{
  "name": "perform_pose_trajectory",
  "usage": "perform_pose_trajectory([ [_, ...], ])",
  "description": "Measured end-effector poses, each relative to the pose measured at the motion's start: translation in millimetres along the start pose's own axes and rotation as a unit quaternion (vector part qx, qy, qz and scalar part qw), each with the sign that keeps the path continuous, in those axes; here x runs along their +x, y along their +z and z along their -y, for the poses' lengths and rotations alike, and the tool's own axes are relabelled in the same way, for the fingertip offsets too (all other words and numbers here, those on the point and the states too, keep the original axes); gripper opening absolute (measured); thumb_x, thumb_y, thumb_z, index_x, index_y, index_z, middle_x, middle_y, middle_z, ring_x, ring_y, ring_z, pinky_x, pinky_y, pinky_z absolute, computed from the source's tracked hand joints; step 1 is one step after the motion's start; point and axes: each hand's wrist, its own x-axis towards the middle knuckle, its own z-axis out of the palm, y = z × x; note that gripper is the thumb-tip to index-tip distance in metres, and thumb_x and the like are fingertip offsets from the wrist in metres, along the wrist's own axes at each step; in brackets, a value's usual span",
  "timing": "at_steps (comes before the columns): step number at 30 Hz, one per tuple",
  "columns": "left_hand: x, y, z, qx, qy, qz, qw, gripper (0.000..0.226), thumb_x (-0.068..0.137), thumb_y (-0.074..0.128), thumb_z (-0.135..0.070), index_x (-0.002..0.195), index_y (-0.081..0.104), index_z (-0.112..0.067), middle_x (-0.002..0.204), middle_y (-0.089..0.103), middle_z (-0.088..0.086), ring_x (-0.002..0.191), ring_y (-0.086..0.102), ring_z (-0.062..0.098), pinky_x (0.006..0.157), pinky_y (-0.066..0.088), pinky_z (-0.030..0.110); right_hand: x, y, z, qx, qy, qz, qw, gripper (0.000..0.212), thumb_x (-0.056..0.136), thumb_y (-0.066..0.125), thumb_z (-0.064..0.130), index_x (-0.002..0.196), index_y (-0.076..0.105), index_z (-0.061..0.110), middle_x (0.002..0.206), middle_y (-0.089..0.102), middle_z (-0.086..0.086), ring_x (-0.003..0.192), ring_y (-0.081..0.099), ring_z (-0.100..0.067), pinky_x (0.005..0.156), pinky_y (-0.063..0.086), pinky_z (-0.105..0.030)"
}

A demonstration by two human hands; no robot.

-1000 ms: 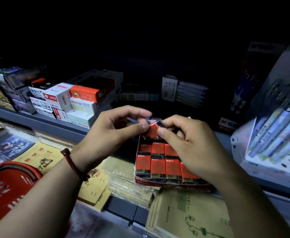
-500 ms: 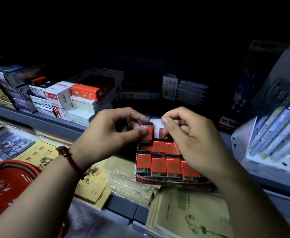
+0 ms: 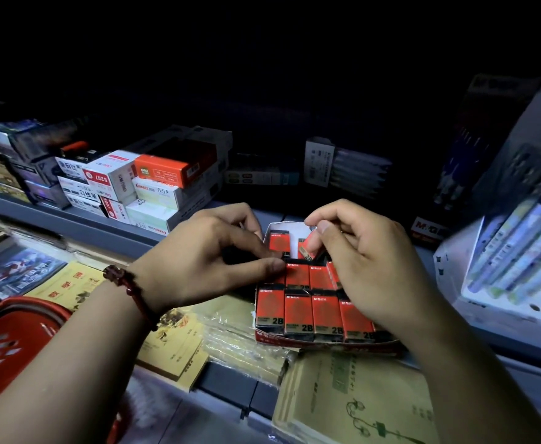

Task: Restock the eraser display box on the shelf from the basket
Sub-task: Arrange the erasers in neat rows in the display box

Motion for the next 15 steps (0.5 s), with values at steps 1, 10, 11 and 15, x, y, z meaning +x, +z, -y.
perform_pose_trajectory([
  [1, 0, 1, 0, 0.017, 0.004, -0.007, 1.000, 0.027, 0.087, 0.069, -0.056, 0.092, 0.082, -0.032, 0.095, 0.062, -0.009, 0.086, 0.067, 0.017, 0.071, 0.057, 0.037, 0, 0, 0, 0.007, 0.004, -0.005, 1.000, 0.020, 0.106, 0.051, 0.021, 0.103, 0.068, 0.030, 0.087, 0.074, 0.009, 0.064, 0.067, -0.010, 0.059, 0.055, -0.041],
  [10, 8, 22, -11, 0.000, -0.131, -0.042, 0.991, 0.044, 0.080, 0.053, -0.052, 0.120, 0.066, -0.039, 0.094, 0.066, -0.012, 0.093, 0.063, 0.005, 0.087, 0.053, 0.039, 0, 0, 0, 0.029, -0.003, -0.021, 0.999, 0.022, 0.102, 0.055, 0.014, 0.096, 0.067, 0.031, 0.078, 0.073, -0.004, 0.055, 0.059, -0.030, 0.047, 0.046, -0.043],
  [11, 8, 22, -13, 0.026, -0.137, -0.025, 0.990, 0.053, 0.076, 0.045, -0.058, 0.123, 0.063, -0.042, 0.099, 0.065, -0.012, 0.096, 0.062, 0.005, 0.091, 0.052, 0.038, 0, 0, -1, 0.021, -0.004, -0.020, 1.000, 0.022, 0.102, 0.055, 0.014, 0.096, 0.067, 0.032, 0.078, 0.072, -0.004, 0.053, 0.057, -0.026, 0.048, 0.045, -0.041],
  [15, 12, 18, -19, 0.063, -0.155, 0.021, 0.986, 0.057, 0.071, 0.040, -0.063, 0.124, 0.056, -0.048, 0.099, 0.061, -0.015, 0.093, 0.061, 0.003, 0.092, 0.051, 0.041, 0, 1, -3, -0.018, -0.010, -0.014, 1.000, 0.020, 0.102, 0.055, 0.017, 0.098, 0.066, 0.033, 0.085, 0.072, 0.003, 0.054, 0.056, -0.007, 0.050, 0.044, -0.032],
])
